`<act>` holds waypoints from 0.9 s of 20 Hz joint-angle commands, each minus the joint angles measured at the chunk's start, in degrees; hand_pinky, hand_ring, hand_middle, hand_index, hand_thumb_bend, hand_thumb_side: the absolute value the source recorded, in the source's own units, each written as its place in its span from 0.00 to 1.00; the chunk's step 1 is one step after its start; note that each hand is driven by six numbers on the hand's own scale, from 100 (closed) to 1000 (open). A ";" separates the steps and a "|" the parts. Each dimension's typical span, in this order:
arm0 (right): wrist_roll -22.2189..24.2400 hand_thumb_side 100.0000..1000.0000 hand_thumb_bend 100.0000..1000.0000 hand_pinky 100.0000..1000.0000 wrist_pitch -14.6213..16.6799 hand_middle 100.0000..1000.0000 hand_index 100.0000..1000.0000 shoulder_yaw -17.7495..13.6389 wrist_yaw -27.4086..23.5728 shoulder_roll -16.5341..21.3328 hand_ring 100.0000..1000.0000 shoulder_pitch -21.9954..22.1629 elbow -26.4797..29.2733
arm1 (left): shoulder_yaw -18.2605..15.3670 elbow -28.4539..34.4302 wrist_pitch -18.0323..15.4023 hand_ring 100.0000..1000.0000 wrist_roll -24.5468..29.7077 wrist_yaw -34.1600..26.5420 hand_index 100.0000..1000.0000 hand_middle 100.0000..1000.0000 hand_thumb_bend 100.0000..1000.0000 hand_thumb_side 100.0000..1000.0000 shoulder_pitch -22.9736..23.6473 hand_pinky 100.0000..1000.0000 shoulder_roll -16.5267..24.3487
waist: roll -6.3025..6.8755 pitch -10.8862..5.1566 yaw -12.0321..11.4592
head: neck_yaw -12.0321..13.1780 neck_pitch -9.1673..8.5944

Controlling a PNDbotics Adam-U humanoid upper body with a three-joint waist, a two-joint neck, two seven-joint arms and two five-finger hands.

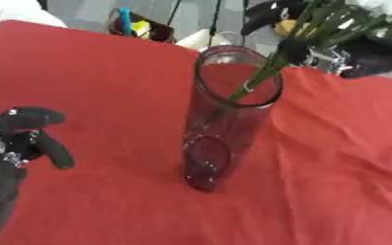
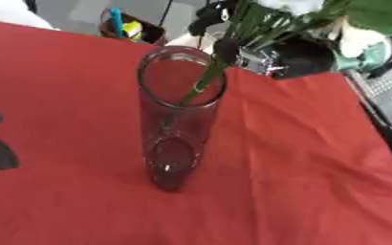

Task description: Arrange flowers into the vase.

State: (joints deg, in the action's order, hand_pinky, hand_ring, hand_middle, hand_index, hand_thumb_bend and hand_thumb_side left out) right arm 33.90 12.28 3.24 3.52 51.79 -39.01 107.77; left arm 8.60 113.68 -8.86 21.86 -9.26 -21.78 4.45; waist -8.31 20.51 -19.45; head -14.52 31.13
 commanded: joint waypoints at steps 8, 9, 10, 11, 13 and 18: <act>3.87 1.00 0.17 1.00 3.64 0.85 0.99 -0.47 -3.61 2.96 1.00 0.67 0.84 | 0.71 0.91 -0.06 0.41 0.49 0.39 0.72 0.67 0.00 1.00 -0.74 0.43 0.16 | 0.27 -0.80 -0.02 | -0.42 -0.88; 4.63 1.00 0.19 1.00 4.53 0.85 0.99 -0.64 -3.97 3.10 1.00 1.05 0.94 | 0.69 0.91 -0.07 0.41 0.48 0.38 0.72 0.67 0.00 1.00 -0.74 0.43 0.15 | 0.31 -0.80 -0.02 | -0.50 -0.93; 5.31 1.00 0.21 1.00 5.34 0.86 1.00 -0.80 -4.32 3.18 1.00 1.43 1.02 | 0.68 0.91 -0.08 0.41 0.48 0.38 0.72 0.67 0.00 1.00 -0.75 0.43 0.13 | 0.37 -0.78 -0.01 | -0.55 -1.01; 5.92 1.00 0.24 1.00 6.02 0.85 1.00 -0.97 -4.69 3.21 1.00 1.81 1.03 | 0.68 0.91 -0.10 0.41 0.48 0.37 0.72 0.67 0.00 1.00 -0.77 0.43 0.12 | 0.42 -0.75 0.00 | -0.58 -1.10; 6.69 1.00 0.25 1.00 6.87 0.85 1.00 -1.29 -5.26 3.27 1.00 2.29 0.91 | 0.71 0.91 -0.15 0.41 0.50 0.35 0.72 0.67 0.00 1.00 -0.79 0.43 0.10 | 0.51 -0.72 0.02 | -0.61 -1.22; 6.82 1.00 0.26 1.00 7.43 0.85 1.00 -1.75 -6.06 3.41 1.00 2.81 0.60 | 0.76 0.91 -0.28 0.41 0.63 0.37 0.72 0.67 0.00 1.00 -0.69 0.43 0.04 | 0.84 -0.69 0.12 | -0.69 -1.40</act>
State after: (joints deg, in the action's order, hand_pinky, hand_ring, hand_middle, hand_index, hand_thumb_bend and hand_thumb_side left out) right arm 40.71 19.35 2.63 -1.88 52.84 -35.75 107.87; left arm 8.61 113.68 -8.98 22.28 -9.03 -21.87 4.45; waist -7.94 20.82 -19.44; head -15.03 30.43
